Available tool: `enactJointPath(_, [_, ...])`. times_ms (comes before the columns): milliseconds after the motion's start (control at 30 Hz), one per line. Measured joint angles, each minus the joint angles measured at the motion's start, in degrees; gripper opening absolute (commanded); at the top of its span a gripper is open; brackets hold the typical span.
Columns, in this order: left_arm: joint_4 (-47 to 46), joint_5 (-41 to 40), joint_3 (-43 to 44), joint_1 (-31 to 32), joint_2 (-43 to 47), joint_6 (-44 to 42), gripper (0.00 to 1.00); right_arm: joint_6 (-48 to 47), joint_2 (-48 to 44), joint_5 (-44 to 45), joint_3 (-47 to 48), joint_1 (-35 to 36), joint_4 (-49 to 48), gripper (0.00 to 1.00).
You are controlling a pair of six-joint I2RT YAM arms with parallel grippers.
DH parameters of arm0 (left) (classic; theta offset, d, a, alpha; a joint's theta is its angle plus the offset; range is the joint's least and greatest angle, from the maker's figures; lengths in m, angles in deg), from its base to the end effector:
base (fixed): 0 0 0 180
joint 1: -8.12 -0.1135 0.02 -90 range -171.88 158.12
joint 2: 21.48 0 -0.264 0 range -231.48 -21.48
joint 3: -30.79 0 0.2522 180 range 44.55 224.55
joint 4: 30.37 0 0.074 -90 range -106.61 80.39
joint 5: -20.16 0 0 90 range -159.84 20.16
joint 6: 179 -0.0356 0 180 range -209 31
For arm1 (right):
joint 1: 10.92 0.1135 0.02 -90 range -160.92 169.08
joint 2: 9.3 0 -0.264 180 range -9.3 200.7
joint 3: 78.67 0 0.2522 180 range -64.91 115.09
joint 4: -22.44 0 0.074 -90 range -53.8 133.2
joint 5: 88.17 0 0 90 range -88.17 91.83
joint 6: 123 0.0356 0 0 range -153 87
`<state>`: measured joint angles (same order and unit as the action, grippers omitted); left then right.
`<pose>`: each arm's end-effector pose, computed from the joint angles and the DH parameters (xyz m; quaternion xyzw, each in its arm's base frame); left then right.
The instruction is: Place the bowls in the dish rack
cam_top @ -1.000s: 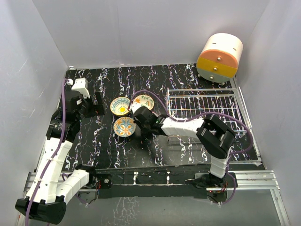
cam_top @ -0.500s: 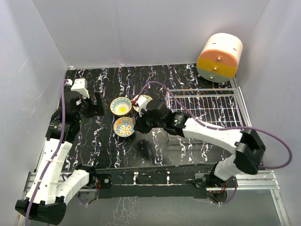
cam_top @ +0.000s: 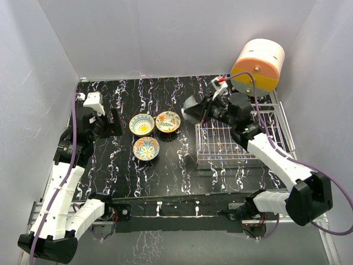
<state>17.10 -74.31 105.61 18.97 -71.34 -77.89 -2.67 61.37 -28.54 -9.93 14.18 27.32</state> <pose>0.1769 -0.0311 0.3798 -0.0235 0.8308 -0.0739 0.5511 0.2538 0.1387 0.3417 -0.1408 0.7289 0.4714 0.4761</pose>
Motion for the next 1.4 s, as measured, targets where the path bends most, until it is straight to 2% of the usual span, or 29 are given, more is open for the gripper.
enactJointPath(133, [0.5, 0.0, 0.0, 0.0, 0.0, -0.5, 0.97, 7.8, 0.7, -5.4, -5.2, -7.3, -8.1, 0.08])
enactJointPath(367, [1.2, 0.0, 0.0, 0.0, 0.0, -1.1, 0.97, 28.7, 0.8, -12.2, -19.8, -23.0, -33.3, 0.08])
enactJointPath(467, [1.2, 0.0, 0.0, 0.0, -0.1, -1.1, 0.97, 34.7, 2.2, -13.2, -23.7, -27.3, -39.9, 0.08])
enactJointPath(700, [1.2, 0.0, 0.0, 0.0, -0.5, -1.1, 0.97, 43.5, 10.8, -15.2, -26.0, -28.1, -52.8, 0.08])
enactJointPath(900, [1.2, -0.1, 0.0, 0.0, -0.5, -1.1, 0.97, 48.4, 18.9, -15.0, -26.0, -28.4, -60.1, 0.08])
enactJointPath(1400, [1.2, -0.9, 0.0, 0.0, -0.4, -1.1, 0.97, 52.2, 27.2, -15.9, -25.5, -28.5, -64.2, 0.09])
